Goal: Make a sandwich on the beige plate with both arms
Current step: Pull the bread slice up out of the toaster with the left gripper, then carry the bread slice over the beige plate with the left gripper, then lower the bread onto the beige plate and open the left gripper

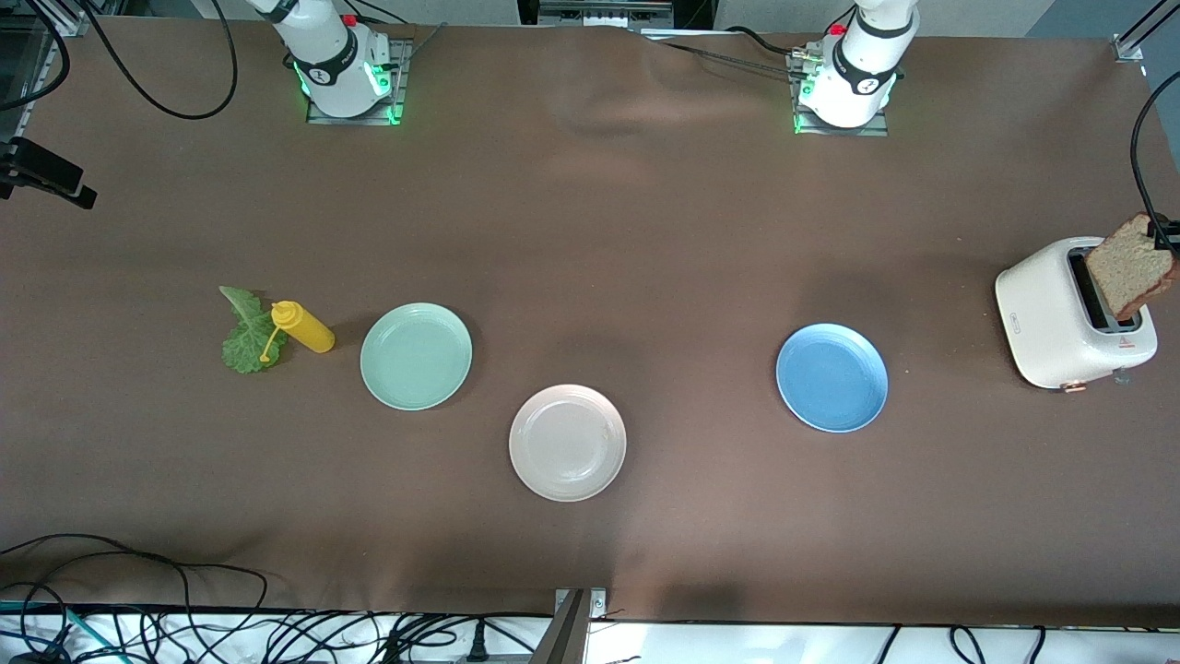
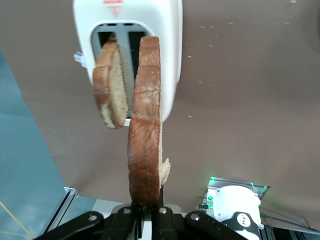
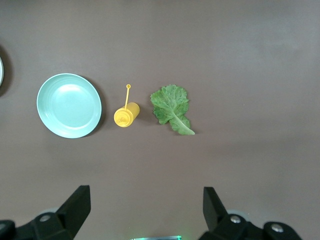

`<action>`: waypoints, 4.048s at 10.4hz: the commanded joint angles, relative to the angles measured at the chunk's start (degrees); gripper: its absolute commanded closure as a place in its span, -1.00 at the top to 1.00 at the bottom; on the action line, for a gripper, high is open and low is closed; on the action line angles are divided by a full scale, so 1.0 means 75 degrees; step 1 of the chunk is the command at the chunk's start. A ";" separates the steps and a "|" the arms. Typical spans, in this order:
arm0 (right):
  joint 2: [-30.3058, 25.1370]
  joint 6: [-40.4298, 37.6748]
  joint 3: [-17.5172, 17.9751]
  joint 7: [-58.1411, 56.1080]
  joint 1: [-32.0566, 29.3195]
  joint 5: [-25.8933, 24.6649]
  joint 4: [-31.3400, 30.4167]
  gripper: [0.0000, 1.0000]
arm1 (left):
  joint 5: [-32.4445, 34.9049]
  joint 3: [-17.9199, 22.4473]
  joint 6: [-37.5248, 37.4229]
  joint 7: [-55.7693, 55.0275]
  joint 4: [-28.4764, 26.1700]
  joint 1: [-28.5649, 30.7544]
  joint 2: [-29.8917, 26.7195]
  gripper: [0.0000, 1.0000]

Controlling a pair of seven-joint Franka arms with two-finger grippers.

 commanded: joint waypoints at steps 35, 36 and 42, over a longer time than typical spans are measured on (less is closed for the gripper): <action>-0.0045 -0.0133 -0.0057 -0.0046 0.0019 -0.0081 0.0102 1.00 | -0.5830 -0.0789 1.1051 -0.9440 0.2771 -0.7009 0.5299 -1.00; -0.0057 -0.0133 -0.0057 -0.0046 0.0019 -0.0081 0.0102 1.00 | -0.5830 -0.0777 1.1237 -0.9440 0.2957 -0.7021 0.5473 -1.00; -0.0045 -0.0133 -0.0057 -0.0046 0.0019 -0.0081 0.0102 1.00 | -0.5830 -0.0754 1.1239 -0.9451 0.2994 -0.7103 0.5569 -1.00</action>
